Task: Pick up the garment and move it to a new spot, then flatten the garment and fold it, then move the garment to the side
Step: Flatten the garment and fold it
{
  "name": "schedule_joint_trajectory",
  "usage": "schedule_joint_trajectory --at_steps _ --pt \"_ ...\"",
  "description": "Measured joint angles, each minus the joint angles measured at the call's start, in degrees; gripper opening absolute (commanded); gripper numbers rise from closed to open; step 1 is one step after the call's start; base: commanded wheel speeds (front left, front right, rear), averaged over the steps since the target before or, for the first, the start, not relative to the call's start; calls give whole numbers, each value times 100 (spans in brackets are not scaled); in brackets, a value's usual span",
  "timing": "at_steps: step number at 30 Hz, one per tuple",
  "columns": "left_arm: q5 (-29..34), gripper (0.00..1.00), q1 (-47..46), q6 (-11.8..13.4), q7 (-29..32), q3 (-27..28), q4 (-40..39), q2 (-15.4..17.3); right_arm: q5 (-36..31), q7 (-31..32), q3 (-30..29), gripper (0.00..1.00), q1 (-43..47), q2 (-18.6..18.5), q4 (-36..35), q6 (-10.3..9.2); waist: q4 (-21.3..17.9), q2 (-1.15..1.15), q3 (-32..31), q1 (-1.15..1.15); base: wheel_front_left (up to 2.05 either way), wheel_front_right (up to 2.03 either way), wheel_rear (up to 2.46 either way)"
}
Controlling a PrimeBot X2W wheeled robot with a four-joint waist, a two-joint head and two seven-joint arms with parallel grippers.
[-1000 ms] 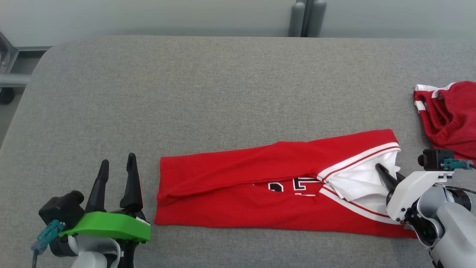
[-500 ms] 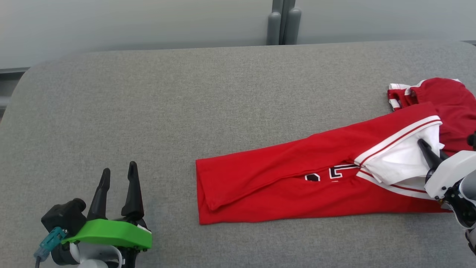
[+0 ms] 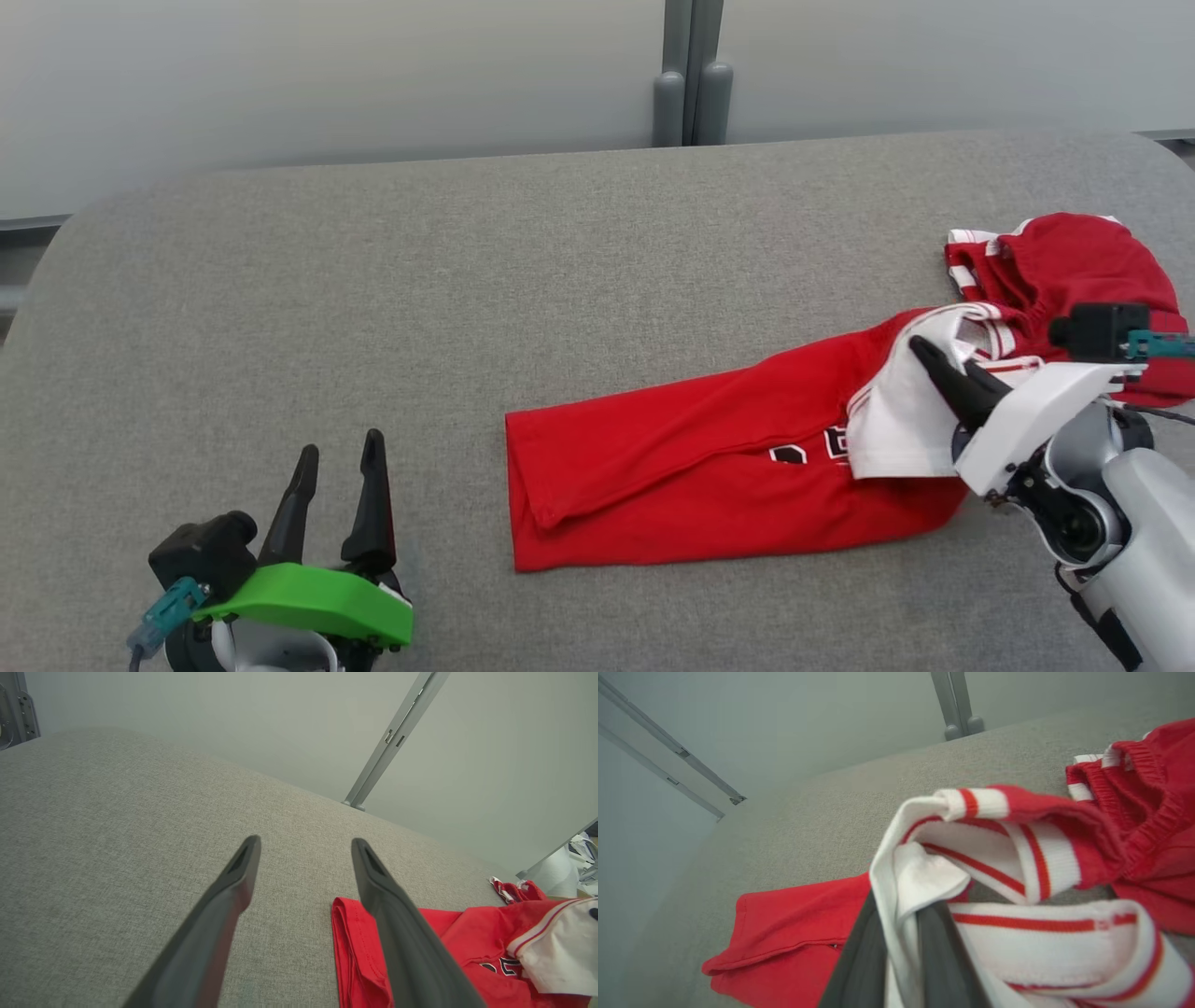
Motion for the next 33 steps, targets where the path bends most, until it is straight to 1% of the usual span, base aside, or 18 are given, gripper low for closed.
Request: schedule_joint_trajectory --at_steps 7,11,14,22,26,31,33 --pt "0 100 1 0 42 -77 16 -21 119 361 621 0 3 118 -711 0 158 0 -98 0 0 0 0" --pt "0 100 4 0 42 -89 16 -30 134 575 889 0 4 151 -927 0 299 0 -142 0 0 0 0" --pt "-1 100 18 0 42 -113 18 -33 107 675 1044 0 -5 243 -1000 0 420 0 -164 0 0 0 0" --pt "-9 100 20 0 43 -225 11 -57 57 889 1245 0 -90 676 -784 -20 797 0 -167 0 0 0 0" --pt "-9 100 20 0 49 -277 8 -65 -9 995 1341 0 -183 860 -510 -159 1006 0 -132 0 0 0 0" --pt "-8 100 20 0 51 -387 -4 -81 -123 1085 1370 0 -276 881 -141 -359 1276 0 -55 0 0 0 0" --pt "-9 100 19 -1 49 -397 -10 -85 -179 1106 1373 0 -339 916 -25 -376 1381 0 -14 0 0 0 0"
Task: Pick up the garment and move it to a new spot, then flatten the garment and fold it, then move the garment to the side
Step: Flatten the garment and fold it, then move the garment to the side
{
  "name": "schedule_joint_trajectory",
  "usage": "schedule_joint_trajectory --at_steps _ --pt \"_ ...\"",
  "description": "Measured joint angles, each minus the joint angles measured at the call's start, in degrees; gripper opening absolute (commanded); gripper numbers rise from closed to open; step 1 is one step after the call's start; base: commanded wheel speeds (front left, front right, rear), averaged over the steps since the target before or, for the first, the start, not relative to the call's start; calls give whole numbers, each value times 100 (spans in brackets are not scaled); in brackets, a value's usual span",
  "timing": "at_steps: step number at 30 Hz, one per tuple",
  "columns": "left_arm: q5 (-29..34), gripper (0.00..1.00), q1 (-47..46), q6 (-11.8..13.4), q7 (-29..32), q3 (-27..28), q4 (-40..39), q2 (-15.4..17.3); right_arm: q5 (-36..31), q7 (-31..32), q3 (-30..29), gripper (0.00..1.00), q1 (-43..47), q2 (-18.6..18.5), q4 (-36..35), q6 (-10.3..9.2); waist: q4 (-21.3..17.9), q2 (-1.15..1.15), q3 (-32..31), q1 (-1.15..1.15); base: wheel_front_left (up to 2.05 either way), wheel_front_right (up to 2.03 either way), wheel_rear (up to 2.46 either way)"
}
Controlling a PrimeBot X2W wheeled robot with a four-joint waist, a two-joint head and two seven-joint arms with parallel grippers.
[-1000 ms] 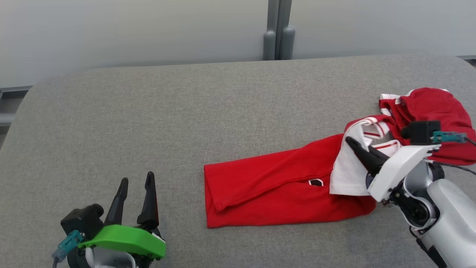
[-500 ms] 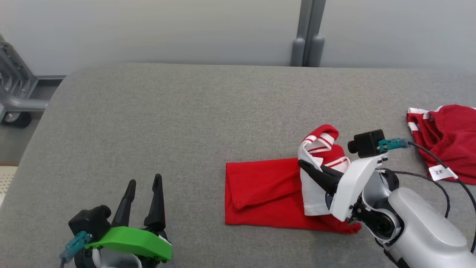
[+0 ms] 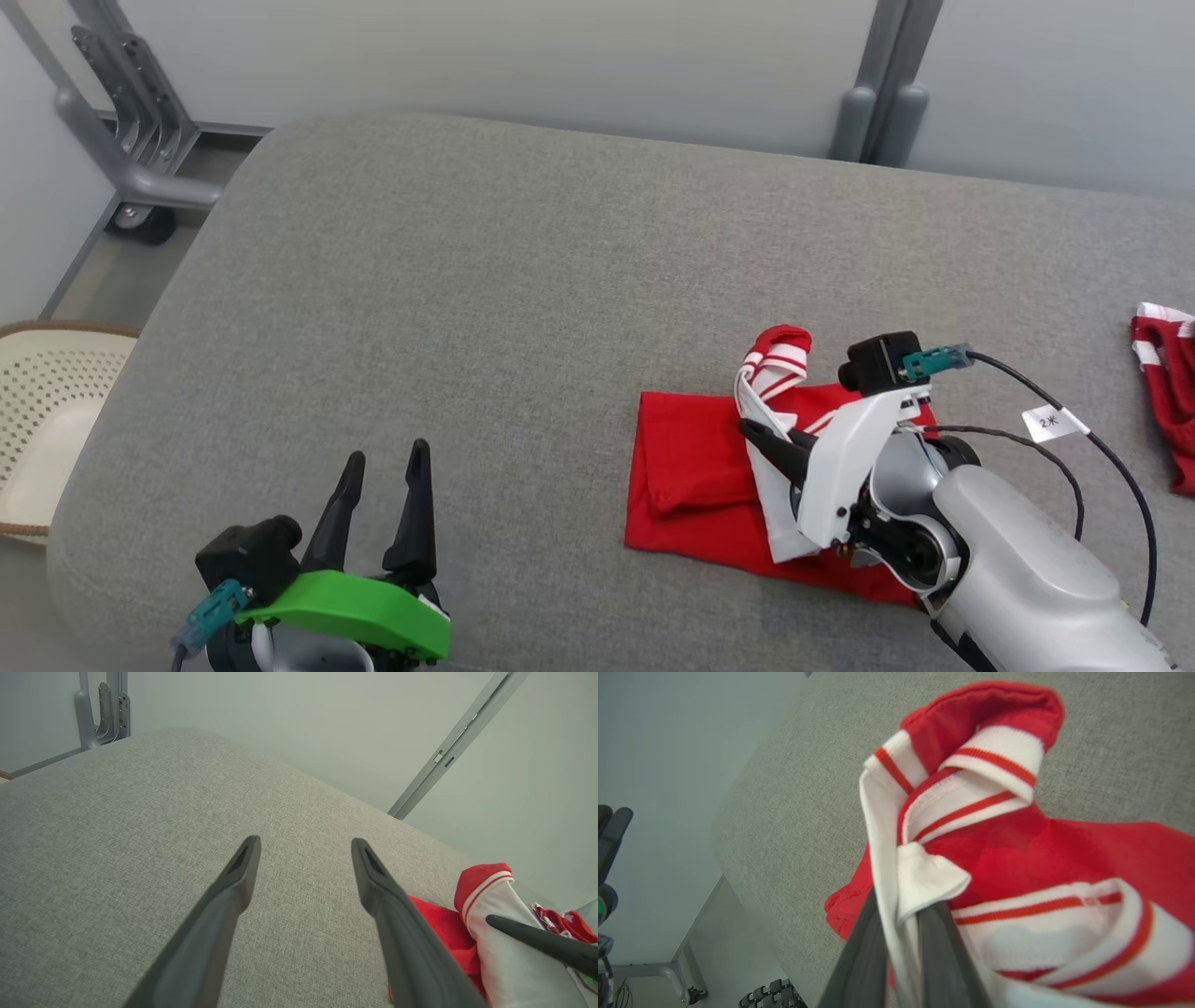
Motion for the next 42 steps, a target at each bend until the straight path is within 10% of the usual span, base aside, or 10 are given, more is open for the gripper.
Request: schedule_joint_trajectory --at_steps 6,8,10,12,23,42 --pt "-1 100 -5 0 -10 -7 0 -15 -78 100 93 0 -265 204 297 -101 248 0 159 0 0 0 0" --pt "-7 100 -8 0 -18 -1 8 -23 -118 111 158 14 -360 278 411 -103 299 0 214 0 0 0 0" --pt "-43 100 -9 0 -18 -3 21 -38 -124 125 174 79 -408 334 489 -104 334 0 252 0 0 0 0" --pt "-52 100 -9 0 -35 4 23 -52 -130 124 174 100 -461 399 530 -103 344 0 273 0 0 0 0" --pt "-53 100 -9 0 -93 90 62 -74 -207 -9 118 100 -1048 448 359 -33 54 0 210 0 0 0 0" --pt "-52 100 -3 0 -96 -13 38 -82 -16 -617 -681 100 -43 -595 753 -153 -581 0 86 0 0 0 0"
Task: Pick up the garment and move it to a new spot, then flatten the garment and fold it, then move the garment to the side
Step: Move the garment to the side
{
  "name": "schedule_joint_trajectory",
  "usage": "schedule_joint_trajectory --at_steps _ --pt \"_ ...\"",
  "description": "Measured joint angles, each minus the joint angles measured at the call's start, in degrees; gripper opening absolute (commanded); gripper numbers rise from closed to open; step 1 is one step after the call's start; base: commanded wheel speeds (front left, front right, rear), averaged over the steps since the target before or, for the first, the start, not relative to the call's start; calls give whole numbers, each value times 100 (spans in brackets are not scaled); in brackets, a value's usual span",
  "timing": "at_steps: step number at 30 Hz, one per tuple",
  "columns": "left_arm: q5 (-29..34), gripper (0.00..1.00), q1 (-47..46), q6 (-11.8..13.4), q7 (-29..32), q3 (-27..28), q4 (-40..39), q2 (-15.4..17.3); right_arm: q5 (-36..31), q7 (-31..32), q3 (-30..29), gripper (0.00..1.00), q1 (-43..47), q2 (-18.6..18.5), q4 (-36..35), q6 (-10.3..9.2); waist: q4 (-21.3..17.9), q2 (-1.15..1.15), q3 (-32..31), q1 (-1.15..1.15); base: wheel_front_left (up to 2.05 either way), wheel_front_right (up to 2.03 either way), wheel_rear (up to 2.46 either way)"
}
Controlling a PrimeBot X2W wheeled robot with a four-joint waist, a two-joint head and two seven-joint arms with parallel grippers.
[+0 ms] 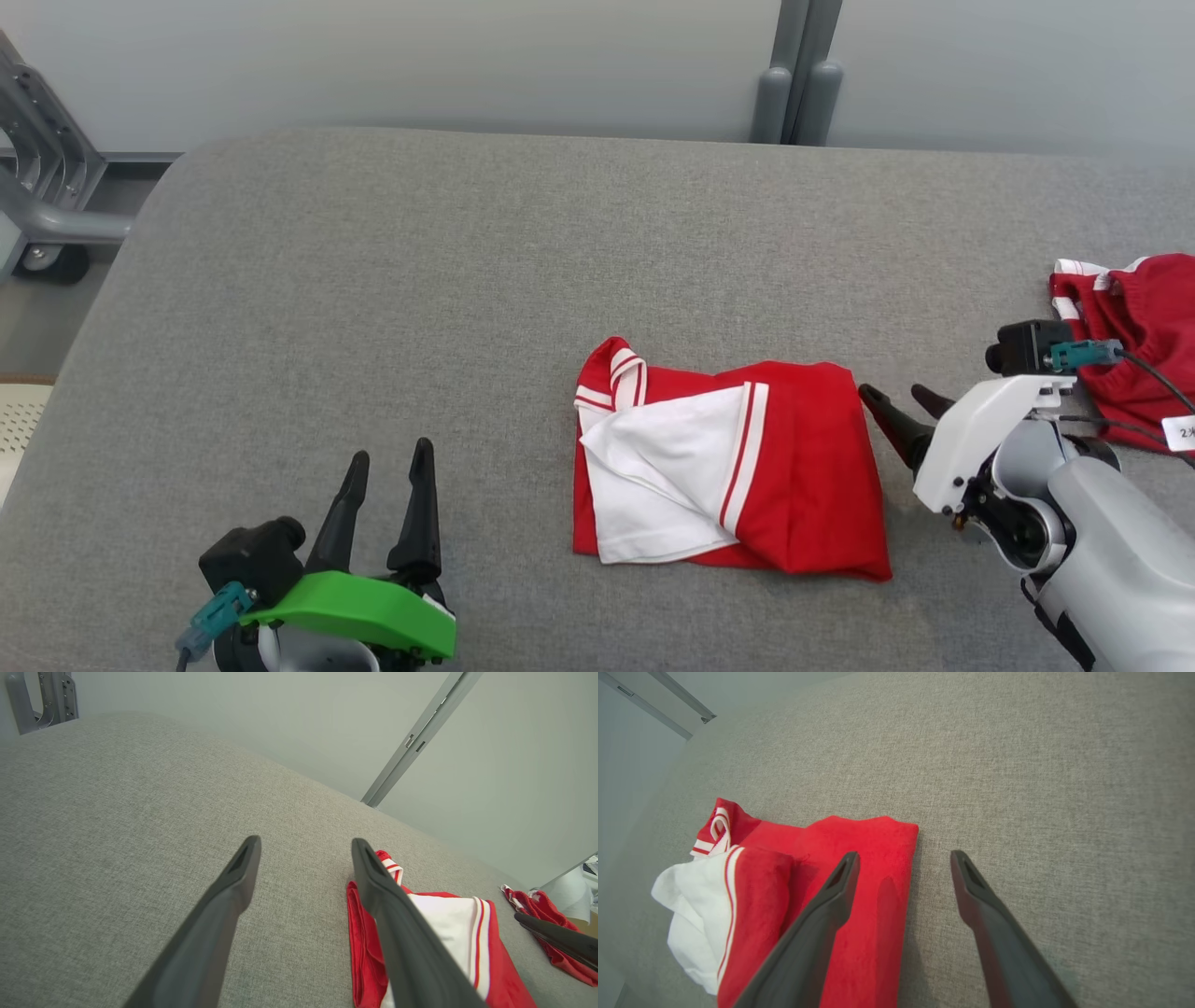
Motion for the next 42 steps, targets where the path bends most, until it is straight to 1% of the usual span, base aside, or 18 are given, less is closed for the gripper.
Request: schedule_joint_trajectory --at_steps 5,11,13,16,17,20,21,23,24,26,27,28,37,42 --pt "8 100 -2 0 40 -29 -9 0 192 -129 -47 100 185 172 30 25 11 0 122 0 0 0 0" --pt "15 100 -10 0 65 -88 -4 -2 332 -194 -100 100 320 224 92 68 124 0 200 0 0 0 0" --pt "19 100 -15 0 65 -93 8 -2 332 -194 -103 100 384 219 135 115 183 0 218 0 0 0 0" --pt "19 100 -15 0 64 -73 30 -3 405 -193 -110 100 438 230 199 132 265 0 221 0 0 0 0" --pt "19 100 -15 0 63 -52 37 -3 466 -190 -111 100 452 244 220 171 284 0 212 0 0 0 0" --pt "19 100 -15 0 62 -4 66 -2 549 -183 -99 100 510 332 250 191 309 0 157 0 0 0 0" --pt "18 100 -14 0 62 1 76 -3 554 -182 -75 98 510 343 261 234 314 0 136 0 0 0 0" --pt "18 100 -13 0 60 26 88 -2 553 -172 -14 47 510 364 276 275 316 0 96 0 0 0 0" --pt "18 100 -13 0 60 40 88 -2 531 -175 51 36 509 366 276 300 313 0 76 0 0 0 0" --pt "18 100 -12 0 59 73 91 0 430 -203 111 18 495 385 290 315 302 0 42 0 0 0 0" --pt "18 100 -12 0 59 89 94 1 419 -257 102 5 490 402 314 315 295 0 27 0 0 0 0" --pt "18 100 -11 0 59 100 101 1 412 -333 82 0 484 421 342 314 286 0 12 0 0 0 0" --pt "18 100 -10 0 59 114 115 2 116 -598 101 0 59 432 441 320 268 0 -39 0 0 0 0" --pt "16 100 1 0 36 188 114 3 -314 -587 298 0 -387 23 357 365 221 0 -52 0 0 0 0"
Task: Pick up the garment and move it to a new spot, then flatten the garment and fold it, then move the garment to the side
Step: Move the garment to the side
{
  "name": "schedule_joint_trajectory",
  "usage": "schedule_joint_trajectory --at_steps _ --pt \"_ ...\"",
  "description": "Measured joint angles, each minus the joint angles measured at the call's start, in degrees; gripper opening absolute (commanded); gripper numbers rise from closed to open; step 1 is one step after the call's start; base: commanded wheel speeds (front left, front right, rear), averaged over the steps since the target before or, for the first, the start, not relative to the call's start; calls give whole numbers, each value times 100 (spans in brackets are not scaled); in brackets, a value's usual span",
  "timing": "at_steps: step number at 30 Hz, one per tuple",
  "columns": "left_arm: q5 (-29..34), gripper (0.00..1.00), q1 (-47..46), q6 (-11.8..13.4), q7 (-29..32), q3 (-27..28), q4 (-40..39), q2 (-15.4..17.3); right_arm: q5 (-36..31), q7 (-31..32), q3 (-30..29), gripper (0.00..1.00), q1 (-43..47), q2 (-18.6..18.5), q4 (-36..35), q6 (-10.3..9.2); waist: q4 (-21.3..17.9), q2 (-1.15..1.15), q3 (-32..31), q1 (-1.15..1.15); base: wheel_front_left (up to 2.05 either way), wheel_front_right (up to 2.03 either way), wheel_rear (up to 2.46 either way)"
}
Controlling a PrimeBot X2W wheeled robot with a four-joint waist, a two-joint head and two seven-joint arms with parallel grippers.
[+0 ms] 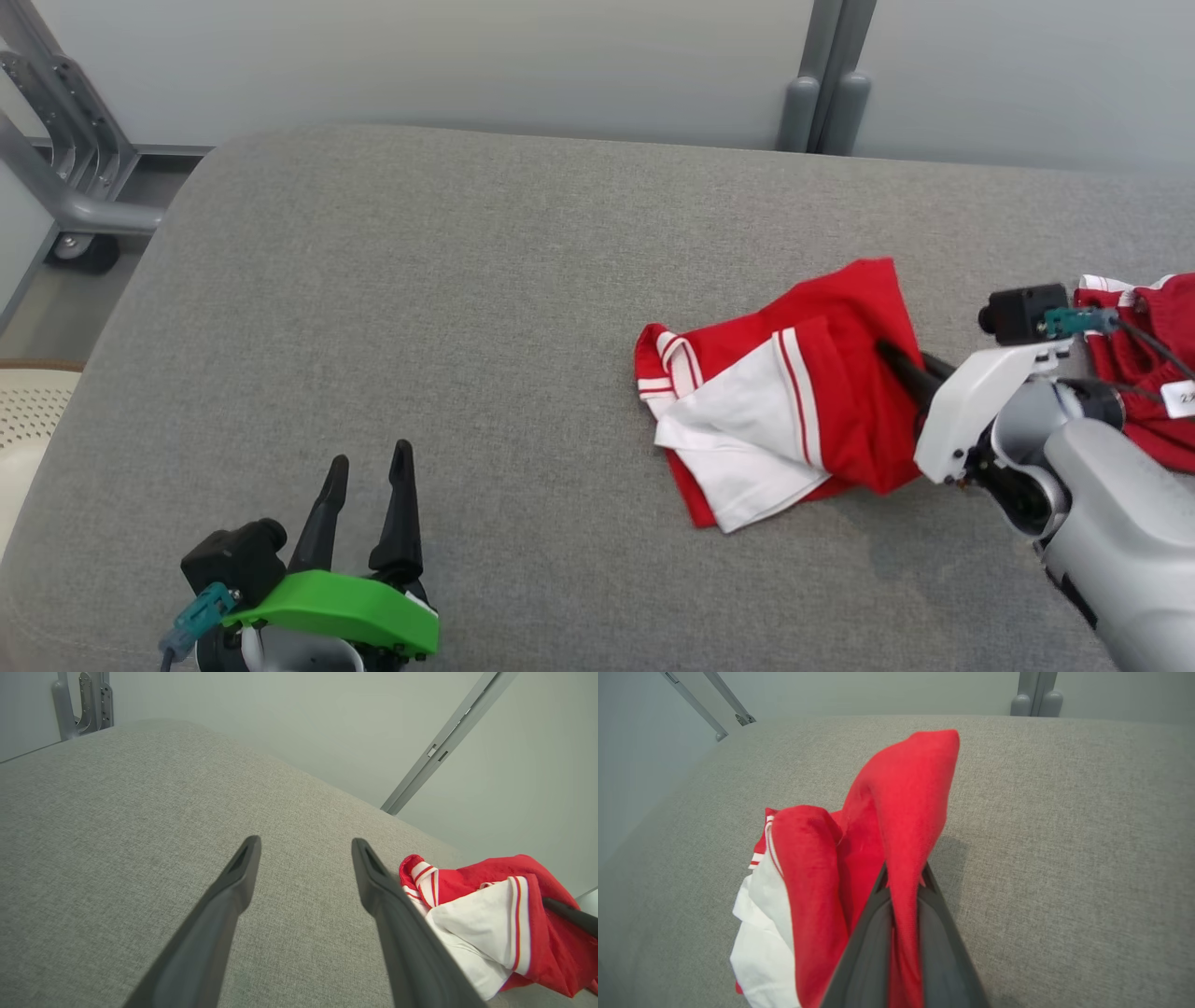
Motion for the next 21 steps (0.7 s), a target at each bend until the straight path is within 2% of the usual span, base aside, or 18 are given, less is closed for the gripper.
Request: schedule_joint_trajectory --at_steps 5,15,21 --pt "-10 100 4 0 -10 11 -4 -2 -269 140 36 0 -455 -414 -127 7 -110 0 -25 0 0 0 0" --pt "-18 100 29 1 -34 4 -32 -4 33 676 -163 0 -676 -656 -209 51 -368 0 -53 0 0 0 0" --pt "-18 100 47 0 -35 1 -100 -7 53 980 -237 0 -823 -1037 -331 54 -490 0 4 0 0 0 0"
